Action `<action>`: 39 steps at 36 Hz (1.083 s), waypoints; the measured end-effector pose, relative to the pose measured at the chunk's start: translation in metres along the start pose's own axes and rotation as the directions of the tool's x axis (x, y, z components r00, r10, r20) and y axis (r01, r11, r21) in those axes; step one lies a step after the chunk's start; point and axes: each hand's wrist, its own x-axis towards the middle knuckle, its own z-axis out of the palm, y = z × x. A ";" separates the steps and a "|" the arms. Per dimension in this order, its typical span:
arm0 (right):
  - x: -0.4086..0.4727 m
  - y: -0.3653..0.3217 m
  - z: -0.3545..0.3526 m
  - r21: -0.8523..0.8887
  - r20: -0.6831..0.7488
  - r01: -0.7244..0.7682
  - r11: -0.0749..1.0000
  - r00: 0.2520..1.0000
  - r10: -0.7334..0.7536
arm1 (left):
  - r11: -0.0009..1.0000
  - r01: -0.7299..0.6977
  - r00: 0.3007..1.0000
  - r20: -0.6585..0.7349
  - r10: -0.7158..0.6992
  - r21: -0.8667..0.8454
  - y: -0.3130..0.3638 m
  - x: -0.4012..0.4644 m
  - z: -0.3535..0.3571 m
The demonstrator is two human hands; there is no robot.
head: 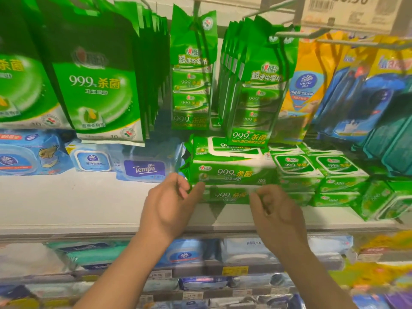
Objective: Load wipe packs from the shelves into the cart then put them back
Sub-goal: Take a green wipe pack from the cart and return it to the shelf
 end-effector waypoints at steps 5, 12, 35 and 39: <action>0.015 -0.011 0.004 0.151 0.150 -0.147 0.978 0.981 0.124 | 0.998 0.029 0.945 0.326 -0.011 -0.050 0.019 0.008 0.011; 0.034 -0.019 0.017 0.278 0.170 -0.290 0.916 0.953 0.250 | 0.955 0.150 0.953 0.294 -0.071 -0.256 0.027 0.019 0.022; -0.017 -0.034 -0.005 -0.204 0.483 -0.086 0.975 0.858 0.177 | 0.962 -0.073 0.981 0.193 0.022 0.262 0.008 -0.049 -0.022; -0.032 -0.047 0.002 -0.289 0.541 0.053 0.956 0.833 0.117 | 0.925 -0.020 0.992 0.122 -0.028 0.380 -0.004 -0.077 -0.043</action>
